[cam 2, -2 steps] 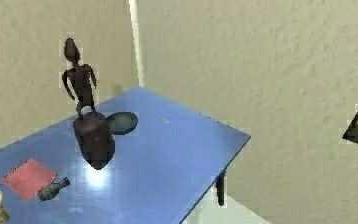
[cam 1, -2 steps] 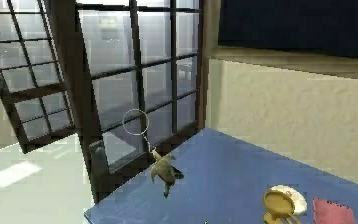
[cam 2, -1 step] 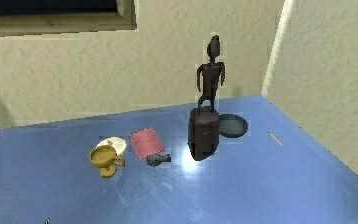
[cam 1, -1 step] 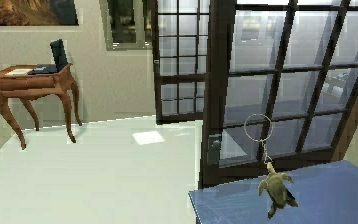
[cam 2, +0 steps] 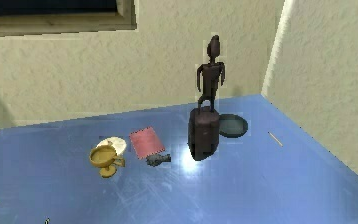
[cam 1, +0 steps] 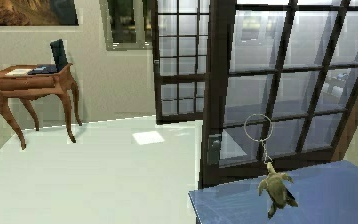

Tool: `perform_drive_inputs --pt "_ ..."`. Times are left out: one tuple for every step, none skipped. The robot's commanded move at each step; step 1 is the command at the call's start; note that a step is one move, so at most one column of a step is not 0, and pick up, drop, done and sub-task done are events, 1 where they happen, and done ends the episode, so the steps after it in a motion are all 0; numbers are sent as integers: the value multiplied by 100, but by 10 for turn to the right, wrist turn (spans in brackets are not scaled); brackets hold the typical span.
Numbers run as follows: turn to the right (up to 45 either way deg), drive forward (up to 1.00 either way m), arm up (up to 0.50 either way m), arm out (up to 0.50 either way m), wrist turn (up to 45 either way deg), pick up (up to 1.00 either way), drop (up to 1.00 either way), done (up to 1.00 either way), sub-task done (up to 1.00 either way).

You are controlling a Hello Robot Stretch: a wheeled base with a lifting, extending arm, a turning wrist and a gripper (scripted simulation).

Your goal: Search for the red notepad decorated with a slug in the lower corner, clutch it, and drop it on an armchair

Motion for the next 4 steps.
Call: perform_drive_inputs --pt "0 0 26 0 0 0 0 0 0" --pt "0 0 0 50 0 0 0 0 0" --pt "0 0 0 0 450 0 0 0 0" --pt "0 0 0 0 450 0 0 0 0"
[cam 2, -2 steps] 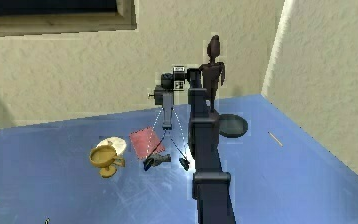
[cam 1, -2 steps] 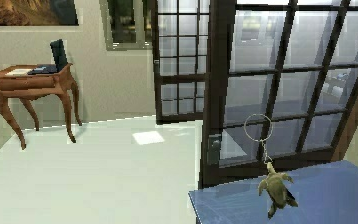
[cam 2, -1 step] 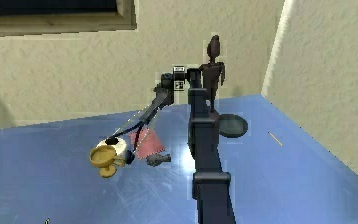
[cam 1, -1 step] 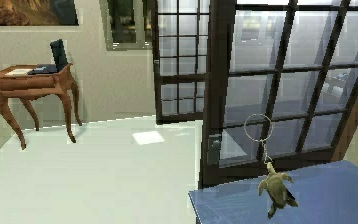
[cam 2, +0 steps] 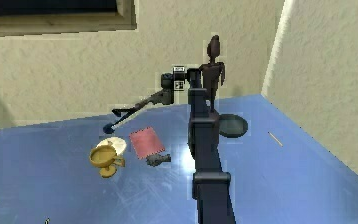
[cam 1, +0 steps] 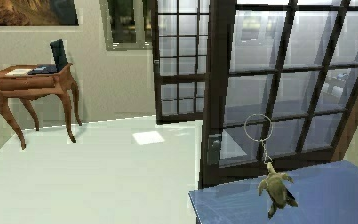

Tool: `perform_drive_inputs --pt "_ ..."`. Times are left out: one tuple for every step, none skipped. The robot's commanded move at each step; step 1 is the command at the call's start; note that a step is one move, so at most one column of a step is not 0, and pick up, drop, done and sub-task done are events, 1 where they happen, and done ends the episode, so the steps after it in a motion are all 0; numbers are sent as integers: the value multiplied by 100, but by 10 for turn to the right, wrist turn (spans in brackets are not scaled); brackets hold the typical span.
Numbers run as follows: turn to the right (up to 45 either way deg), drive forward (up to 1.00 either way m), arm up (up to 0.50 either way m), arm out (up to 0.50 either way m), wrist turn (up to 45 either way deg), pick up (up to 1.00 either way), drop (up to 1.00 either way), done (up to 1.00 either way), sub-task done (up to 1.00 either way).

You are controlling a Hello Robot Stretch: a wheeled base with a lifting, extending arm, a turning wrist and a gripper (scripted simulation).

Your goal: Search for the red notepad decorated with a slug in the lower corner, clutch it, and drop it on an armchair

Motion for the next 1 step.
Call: perform_drive_inputs --pt "0 0 0 0 330 0 0 0 0"
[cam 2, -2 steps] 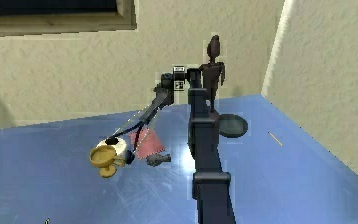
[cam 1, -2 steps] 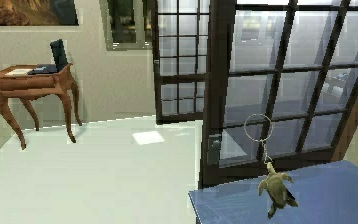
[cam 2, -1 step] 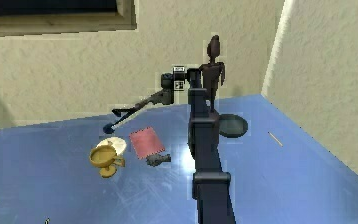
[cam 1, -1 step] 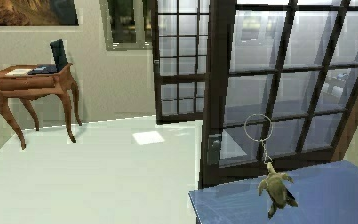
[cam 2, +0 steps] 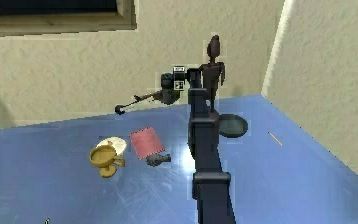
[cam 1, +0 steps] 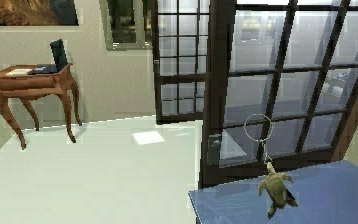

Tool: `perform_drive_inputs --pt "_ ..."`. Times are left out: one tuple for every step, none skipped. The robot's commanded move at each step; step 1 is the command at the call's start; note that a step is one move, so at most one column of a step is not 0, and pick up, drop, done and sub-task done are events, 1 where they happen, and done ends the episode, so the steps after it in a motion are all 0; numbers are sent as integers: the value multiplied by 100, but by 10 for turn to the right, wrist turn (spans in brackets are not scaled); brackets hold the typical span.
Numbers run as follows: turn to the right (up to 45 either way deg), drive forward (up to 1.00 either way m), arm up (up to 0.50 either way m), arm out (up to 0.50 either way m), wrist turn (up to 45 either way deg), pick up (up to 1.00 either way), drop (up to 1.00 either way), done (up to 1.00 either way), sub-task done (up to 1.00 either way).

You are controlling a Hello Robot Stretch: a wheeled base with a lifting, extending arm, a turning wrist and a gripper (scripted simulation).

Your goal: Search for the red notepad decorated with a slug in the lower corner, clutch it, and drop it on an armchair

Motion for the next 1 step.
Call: perform_drive_inputs --pt "0 0 -30 0 0 0 0 0 0"
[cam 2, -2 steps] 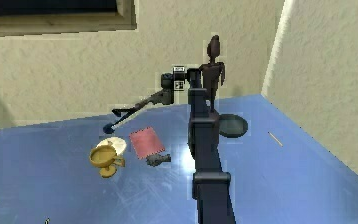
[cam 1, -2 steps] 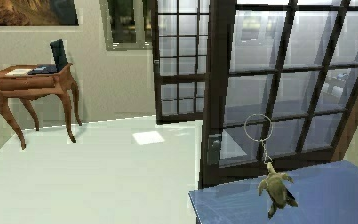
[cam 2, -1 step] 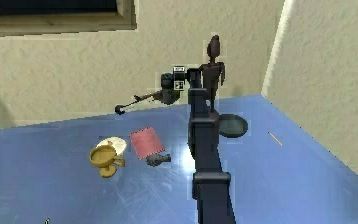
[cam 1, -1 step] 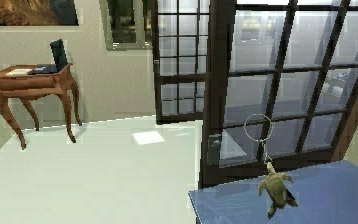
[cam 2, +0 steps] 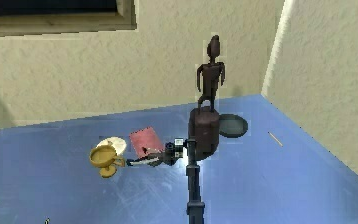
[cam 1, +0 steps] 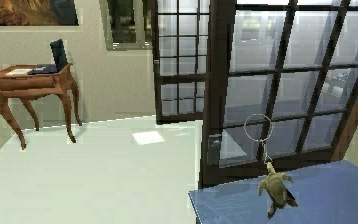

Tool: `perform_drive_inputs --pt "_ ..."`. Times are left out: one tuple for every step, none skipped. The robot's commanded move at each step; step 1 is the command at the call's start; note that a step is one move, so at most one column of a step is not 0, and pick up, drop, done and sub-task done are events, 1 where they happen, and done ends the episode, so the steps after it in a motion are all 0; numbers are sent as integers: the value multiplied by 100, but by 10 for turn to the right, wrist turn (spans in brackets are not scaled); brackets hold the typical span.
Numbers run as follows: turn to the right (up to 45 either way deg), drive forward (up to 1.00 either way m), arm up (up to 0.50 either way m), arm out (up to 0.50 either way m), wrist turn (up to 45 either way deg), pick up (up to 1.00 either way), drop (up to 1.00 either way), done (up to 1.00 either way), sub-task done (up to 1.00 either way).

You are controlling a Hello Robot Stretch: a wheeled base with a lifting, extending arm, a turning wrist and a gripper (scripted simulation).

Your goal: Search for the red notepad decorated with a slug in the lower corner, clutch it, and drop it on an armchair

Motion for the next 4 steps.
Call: perform_drive_inputs --pt "0 0 0 0 0 100 0 0 0" --pt "0 0 10 0 0 0 0 0 0" --pt "0 0 32 0 0 0 0 0 0" --pt "0 0 0 0 -450 0 0 0 0"
